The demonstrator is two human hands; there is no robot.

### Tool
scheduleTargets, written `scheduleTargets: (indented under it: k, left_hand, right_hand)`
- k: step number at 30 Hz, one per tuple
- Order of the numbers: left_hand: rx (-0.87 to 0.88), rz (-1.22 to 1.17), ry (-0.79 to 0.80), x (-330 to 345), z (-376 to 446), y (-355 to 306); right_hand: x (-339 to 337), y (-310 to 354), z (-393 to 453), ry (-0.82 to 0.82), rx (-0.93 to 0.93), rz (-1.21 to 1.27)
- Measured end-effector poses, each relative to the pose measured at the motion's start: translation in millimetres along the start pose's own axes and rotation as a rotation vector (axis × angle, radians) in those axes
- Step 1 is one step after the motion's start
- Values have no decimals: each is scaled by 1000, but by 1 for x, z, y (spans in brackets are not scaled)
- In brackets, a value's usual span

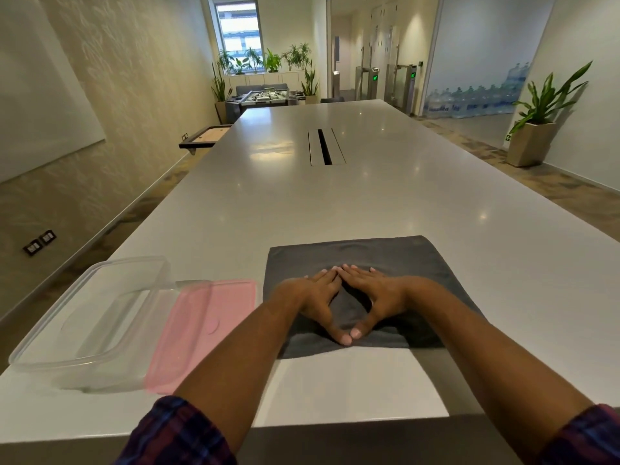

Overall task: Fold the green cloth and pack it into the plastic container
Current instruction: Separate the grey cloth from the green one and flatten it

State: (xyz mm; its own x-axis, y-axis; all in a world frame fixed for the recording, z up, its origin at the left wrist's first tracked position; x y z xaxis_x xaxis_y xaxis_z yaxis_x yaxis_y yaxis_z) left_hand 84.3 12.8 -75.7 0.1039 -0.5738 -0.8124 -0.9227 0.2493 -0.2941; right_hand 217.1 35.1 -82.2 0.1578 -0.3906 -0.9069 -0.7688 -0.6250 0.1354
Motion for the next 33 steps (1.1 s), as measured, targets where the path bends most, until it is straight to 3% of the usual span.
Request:
scheduleTargets:
  k: [7,8,12,16,19,22,25,29,33]
  left_hand:
    - [99,-455,-3,-17,1,-6]
    - [95,-441,-7,-16,2,-6]
    - [-13,-23,12,4,3,3]
    - [-34,87,-19,2,2,4]
    - [-33,67,-22,1,3,8]
    - [-7,-172,-77,-1,8,19]
    - [-61,-307,-281,-7,15,40]
    - [-94,-235,-550,3,13,53]
    - [-104,-188,-696,6,9,55]
  right_hand:
    - [-10,-9,0,-154,1,255]
    - [-9,-8,1,-162,-7,215]
    - [6,-3,6,-59,-20,-14]
    - [7,-3,4,47,-3,-58]
    - [6,-4,4,51,-12,-57]
    - [4,-16,-1,-92,7,-12]
    - [8,-42,-10,-308,186,-18]
    - [16,-73,-27,-478,492,33]
    - [21,-101,-51,-497,773,83]
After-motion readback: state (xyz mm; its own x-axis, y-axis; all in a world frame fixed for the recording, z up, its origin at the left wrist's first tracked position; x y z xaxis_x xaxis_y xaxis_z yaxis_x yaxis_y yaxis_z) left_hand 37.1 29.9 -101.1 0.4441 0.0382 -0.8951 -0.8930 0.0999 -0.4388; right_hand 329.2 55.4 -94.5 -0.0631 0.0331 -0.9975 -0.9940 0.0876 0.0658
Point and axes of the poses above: each hand's wrist, its own z-axis towards the middle knuckle, its own x-axis out of the palm, y = z × x, the point moved 7 cm from there along z, towards the middle knuckle, and after that the axes turned 11 degrees about -z, right-handed, at the moved point
